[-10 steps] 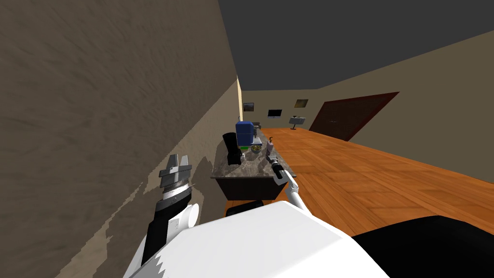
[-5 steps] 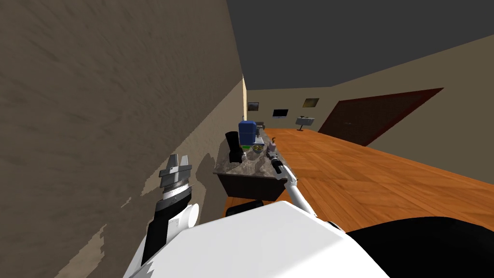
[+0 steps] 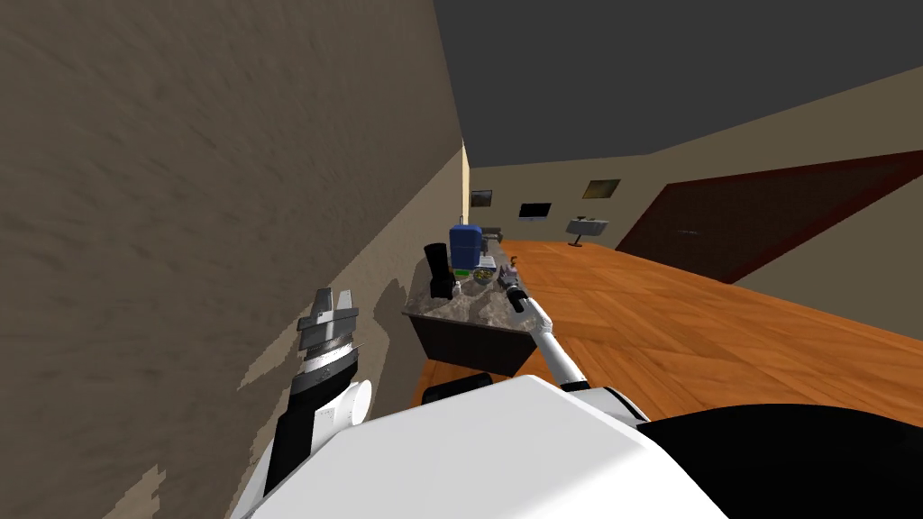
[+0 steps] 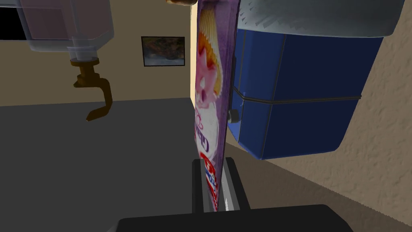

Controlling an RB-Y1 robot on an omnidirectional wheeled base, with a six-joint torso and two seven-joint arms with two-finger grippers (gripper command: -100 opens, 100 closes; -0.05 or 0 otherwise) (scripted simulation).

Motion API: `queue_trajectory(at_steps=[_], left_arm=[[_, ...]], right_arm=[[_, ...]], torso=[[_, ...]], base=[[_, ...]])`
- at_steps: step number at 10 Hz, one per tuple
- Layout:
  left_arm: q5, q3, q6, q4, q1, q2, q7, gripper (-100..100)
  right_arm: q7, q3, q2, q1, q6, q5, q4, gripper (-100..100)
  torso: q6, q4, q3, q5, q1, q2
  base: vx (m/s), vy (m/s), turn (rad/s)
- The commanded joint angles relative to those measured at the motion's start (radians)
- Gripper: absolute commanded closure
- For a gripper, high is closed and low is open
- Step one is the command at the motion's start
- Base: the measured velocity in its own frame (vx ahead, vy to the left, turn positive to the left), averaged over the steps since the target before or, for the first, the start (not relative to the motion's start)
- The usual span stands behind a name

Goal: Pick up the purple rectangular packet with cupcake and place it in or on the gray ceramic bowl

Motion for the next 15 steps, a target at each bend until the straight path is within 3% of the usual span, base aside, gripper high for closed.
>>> queue_trajectory(at_steps=[1, 8, 15], left_arm=[[0.000, 0.000, 0.000, 0.000, 0.000, 0.000, 0.000, 0], [0.000, 0.000, 0.000, 0.000, 0.000, 0.000, 0.000, 0], [0.000, 0.000, 0.000, 0.000, 0.000, 0.000, 0.000, 0]], right_arm=[[-0.001, 0.016, -0.034, -0.032, 0.037, -0.012, -0.001, 100], [-0.003, 0.050, -0.138, -0.146, 0.165, -0.042, 0.012, 100], [-0.007, 0.047, -0.173, -0.210, 0.303, -0.055, 0.013, 100]], torso=[[0.000, 0.000, 0.000, 0.000, 0.000, 0.000], [0.000, 0.000, 0.000, 0.002, 0.004, -0.001], [0.000, -0.001, -0.003, 0.002, 0.008, -0.005]], base=[[-0.067, -0.091, 0.160], [-0.059, -0.053, 0.141], [0.000, 0.010, 0.087]])
